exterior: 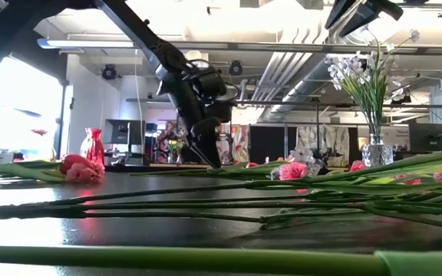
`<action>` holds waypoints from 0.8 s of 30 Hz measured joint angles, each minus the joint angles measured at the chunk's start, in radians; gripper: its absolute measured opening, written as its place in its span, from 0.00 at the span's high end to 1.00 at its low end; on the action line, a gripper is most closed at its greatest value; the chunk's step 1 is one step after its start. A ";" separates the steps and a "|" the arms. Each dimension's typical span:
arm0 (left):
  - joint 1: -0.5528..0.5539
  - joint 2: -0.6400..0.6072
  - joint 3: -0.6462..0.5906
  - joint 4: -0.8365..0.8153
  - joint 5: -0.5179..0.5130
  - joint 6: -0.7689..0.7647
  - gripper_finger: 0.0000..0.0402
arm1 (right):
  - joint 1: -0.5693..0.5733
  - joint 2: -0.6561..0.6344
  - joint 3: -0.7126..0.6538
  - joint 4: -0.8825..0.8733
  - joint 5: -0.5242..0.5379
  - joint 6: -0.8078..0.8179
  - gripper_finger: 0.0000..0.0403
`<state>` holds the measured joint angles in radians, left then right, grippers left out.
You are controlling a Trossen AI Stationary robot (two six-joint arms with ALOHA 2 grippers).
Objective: Sort flowers into vase by color
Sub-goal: Put the white flowers into the transparent flower vase
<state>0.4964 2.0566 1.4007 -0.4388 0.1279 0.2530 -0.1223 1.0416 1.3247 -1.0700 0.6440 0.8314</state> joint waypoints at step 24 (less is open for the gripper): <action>-0.028 0.261 0.466 -0.561 -0.130 0.143 0.69 | 0.058 0.000 0.000 0.013 -0.006 0.008 0.54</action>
<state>0.4689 2.3176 1.8668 -1.0000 -0.0025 0.3961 -0.0643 1.0416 1.3247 -1.0573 0.6380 0.8398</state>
